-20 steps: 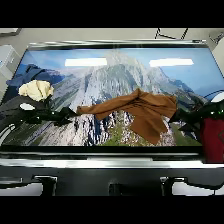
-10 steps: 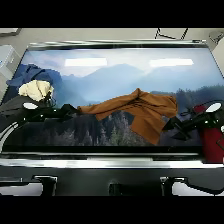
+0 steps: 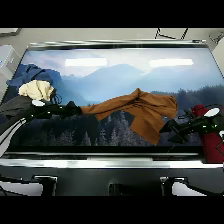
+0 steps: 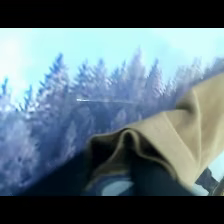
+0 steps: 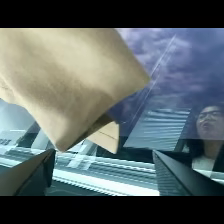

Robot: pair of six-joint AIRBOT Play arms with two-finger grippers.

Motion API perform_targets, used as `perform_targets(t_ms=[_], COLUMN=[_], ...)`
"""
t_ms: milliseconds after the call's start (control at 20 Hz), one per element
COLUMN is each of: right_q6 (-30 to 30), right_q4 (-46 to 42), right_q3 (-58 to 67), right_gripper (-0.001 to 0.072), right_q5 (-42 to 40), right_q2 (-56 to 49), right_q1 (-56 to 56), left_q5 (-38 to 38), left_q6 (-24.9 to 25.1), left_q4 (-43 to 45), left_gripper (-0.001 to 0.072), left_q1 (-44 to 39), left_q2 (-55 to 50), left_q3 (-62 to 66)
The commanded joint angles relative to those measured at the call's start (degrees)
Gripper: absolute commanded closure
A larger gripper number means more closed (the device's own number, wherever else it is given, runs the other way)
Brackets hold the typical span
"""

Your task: Fold the clothes and pants, and hang the long-sleeved shirts on hangers.

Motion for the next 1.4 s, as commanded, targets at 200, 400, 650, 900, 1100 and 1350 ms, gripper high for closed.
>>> perform_targets(t_ms=[200,400,650,900,1100,1350], right_q6=[0.39,1.77,4.33,1.57,1.27,6.95], right_q4=[-0.28,-0.26,0.35,1.44,-2.49,-21.97], right_q3=[-0.2,-2.95,-4.44,1.09,25.14,63.87], right_gripper=[0.0028,0.0008,0.0283,0.0675,0.0674,0.0673], right_q5=[-1.77,-12.2,-16.85,-11.74,-10.45,-18.14], right_q2=[0.2,0.17,-1.44,1.86,13.33,25.2], right_q1=[3.04,12.72,19.04,18.95,18.95,18.95], left_q5=[-1.03,-2.4,-4.15,-5.55,-3.39,0.61], left_q6=[3.48,3.48,3.43,7.82,8.7,-7.85], left_q4=[-0.55,0.31,0.28,0.28,0.31,11.74], left_gripper=[0.0687,0.0688,0.0688,0.0689,0.069,0.069], left_q1=[-0.68,-0.68,-0.68,-0.26,3.96,15.5], left_q2=[0.72,2.99,4.46,11.1,26.67,42.25], left_q3=[0.26,0.26,0.26,1.57,14.75,39.89])
